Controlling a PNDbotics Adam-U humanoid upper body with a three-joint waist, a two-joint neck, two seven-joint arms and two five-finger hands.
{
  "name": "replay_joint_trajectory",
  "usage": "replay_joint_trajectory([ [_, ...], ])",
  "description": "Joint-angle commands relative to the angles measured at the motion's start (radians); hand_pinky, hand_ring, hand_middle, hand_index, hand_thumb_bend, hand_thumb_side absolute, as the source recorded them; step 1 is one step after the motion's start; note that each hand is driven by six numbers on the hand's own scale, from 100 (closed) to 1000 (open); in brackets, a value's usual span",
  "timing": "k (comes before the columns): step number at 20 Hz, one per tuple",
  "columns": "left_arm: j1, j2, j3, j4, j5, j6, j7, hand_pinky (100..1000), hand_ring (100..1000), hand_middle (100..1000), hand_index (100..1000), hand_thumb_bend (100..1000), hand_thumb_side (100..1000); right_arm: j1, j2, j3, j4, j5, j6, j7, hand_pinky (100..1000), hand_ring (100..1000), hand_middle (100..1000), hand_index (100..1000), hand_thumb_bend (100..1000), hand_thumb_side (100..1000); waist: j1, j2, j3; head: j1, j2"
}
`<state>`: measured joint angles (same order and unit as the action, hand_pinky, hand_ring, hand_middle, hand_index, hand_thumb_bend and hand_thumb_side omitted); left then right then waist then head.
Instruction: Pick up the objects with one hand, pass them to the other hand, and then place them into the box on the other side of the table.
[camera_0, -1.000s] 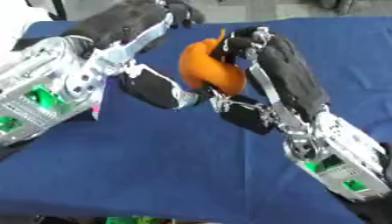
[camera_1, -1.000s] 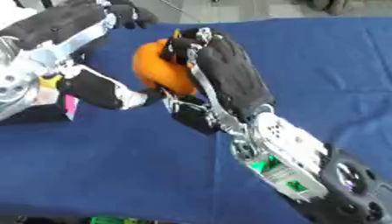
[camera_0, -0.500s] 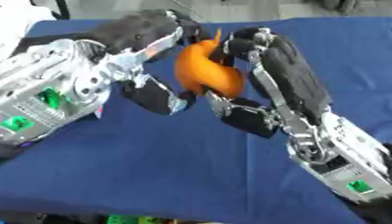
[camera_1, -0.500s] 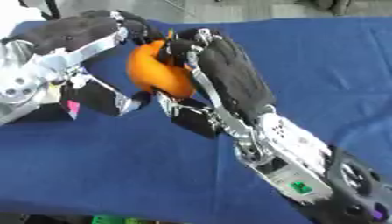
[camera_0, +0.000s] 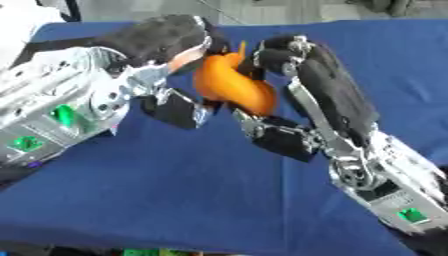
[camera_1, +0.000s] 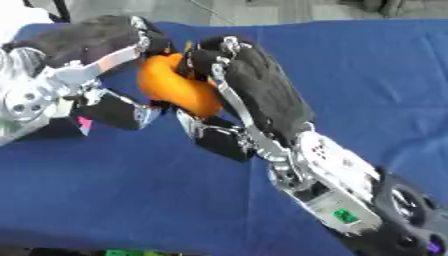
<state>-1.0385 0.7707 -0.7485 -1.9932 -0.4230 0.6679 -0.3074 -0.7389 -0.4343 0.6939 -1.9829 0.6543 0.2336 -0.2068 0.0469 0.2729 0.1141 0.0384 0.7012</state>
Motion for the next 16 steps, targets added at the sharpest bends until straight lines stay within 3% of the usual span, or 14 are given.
replay_joint_trajectory([
  [1,-0.018,-0.001,0.029,-0.007,0.116,0.004,0.153,641,487,388,499,100,204,-0.010,-0.001,-0.003,-0.017,-0.008,0.000,0.005,725,558,358,535,100,100,-0.001,-0.015,-0.001,-0.001,-0.008],
  [6,-0.009,0.005,0.022,-0.007,0.375,-0.022,0.385,586,413,339,401,100,207,-0.006,-0.003,-0.003,-0.017,0.004,0.022,0.023,736,596,444,615,100,100,-0.001,-0.014,-0.001,-0.001,-0.006],
  [8,0.001,0.016,0.020,-0.007,0.452,-0.026,0.443,581,387,310,375,100,216,-0.004,-0.005,-0.005,-0.017,0.019,0.051,0.038,735,616,501,674,164,100,-0.002,-0.014,-0.002,0.000,-0.005],
  [9,0.005,0.021,0.019,-0.007,0.482,-0.030,0.466,580,375,291,360,100,230,-0.004,-0.005,-0.006,-0.017,0.028,0.063,0.043,742,639,542,708,260,100,-0.002,-0.014,-0.002,0.001,-0.006],
  [11,0.022,0.036,0.026,-0.007,0.532,-0.037,0.509,576,363,268,336,100,234,-0.002,-0.009,-0.012,-0.017,0.054,0.097,0.045,758,699,615,765,350,100,-0.002,-0.014,-0.003,0.002,-0.007],
  [13,0.039,0.053,0.034,-0.007,0.575,-0.044,0.551,572,356,254,319,100,231,-0.001,-0.013,-0.012,-0.017,0.088,0.129,0.049,786,750,681,825,346,100,-0.002,-0.014,-0.004,0.003,-0.007],
  [16,0.063,0.077,0.044,-0.007,0.614,-0.050,0.603,571,349,234,300,100,224,0.001,-0.017,-0.008,-0.017,0.143,0.165,0.066,841,851,808,911,252,298,-0.003,-0.013,-0.006,0.003,-0.007],
])
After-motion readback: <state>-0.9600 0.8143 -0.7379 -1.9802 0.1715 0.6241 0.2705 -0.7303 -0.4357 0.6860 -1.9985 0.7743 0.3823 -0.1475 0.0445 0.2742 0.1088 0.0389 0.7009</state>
